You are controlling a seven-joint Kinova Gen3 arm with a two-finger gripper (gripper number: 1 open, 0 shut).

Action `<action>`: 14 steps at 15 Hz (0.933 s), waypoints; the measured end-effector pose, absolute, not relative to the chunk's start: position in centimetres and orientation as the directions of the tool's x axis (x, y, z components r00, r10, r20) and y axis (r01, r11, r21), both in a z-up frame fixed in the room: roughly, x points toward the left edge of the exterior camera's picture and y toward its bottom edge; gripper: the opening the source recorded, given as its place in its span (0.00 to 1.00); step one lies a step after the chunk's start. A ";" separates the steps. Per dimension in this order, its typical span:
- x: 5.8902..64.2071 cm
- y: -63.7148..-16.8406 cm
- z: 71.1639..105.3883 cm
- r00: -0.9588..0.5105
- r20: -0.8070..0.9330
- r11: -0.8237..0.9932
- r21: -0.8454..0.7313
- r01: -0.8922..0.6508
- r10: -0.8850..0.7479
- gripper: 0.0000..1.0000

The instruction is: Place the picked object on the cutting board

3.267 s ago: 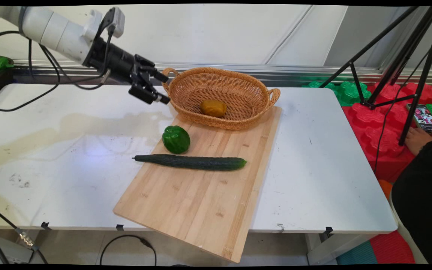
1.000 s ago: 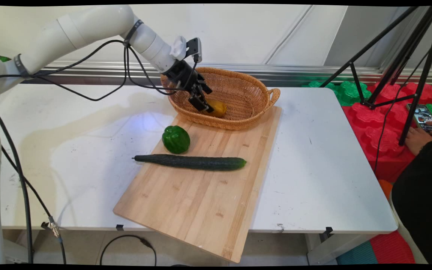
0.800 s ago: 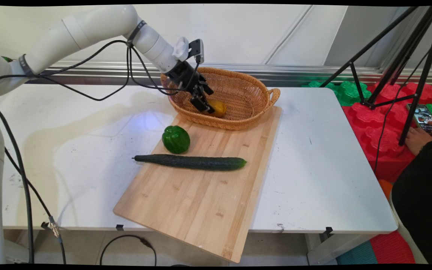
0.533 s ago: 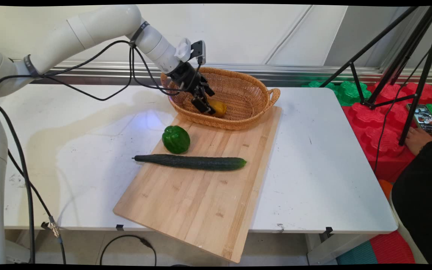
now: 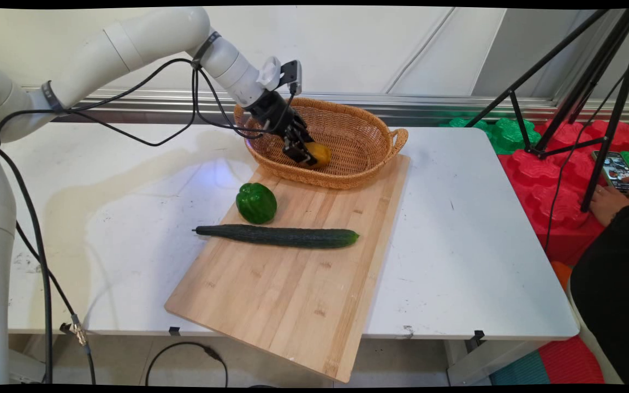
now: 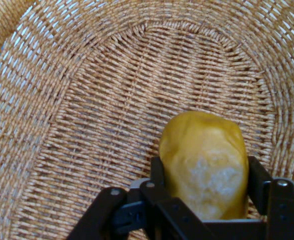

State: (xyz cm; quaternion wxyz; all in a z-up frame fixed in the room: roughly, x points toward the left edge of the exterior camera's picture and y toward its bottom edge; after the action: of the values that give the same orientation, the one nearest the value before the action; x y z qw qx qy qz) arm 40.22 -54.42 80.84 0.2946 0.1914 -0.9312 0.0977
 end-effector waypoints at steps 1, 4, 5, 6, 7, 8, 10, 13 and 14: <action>40.2 -54.5 80.9 -0.752 0.588 0.907 -0.068 -0.415 -0.300 0.00; 40.4 -54.6 81.1 -0.739 0.598 0.900 -0.064 -0.430 -0.310 0.00; 40.5 -54.6 81.3 -0.733 0.603 0.897 -0.063 -0.437 -0.315 0.00; 40.6 -54.6 81.4 -0.730 0.605 0.896 -0.062 -0.440 -0.317 0.00; 40.8 -54.6 81.6 -0.725 0.610 0.893 -0.062 -0.447 -0.320 0.00; 40.9 -54.5 81.7 -0.721 0.613 0.891 -0.062 -0.450 -0.322 0.00; 41.3 -54.2 82.1 -0.709 0.625 0.885 -0.060 -0.461 -0.326 0.00; 42.1 -53.5 83.0 -0.690 0.644 0.878 -0.059 -0.474 -0.329 0.00; 42.4 -53.1 83.4 -0.683 0.652 0.876 -0.060 -0.479 -0.329 0.00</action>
State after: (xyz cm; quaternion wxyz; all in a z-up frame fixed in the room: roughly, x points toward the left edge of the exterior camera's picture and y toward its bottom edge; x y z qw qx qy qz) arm 42.37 -53.09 83.36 0.3303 0.2219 -0.9104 0.1132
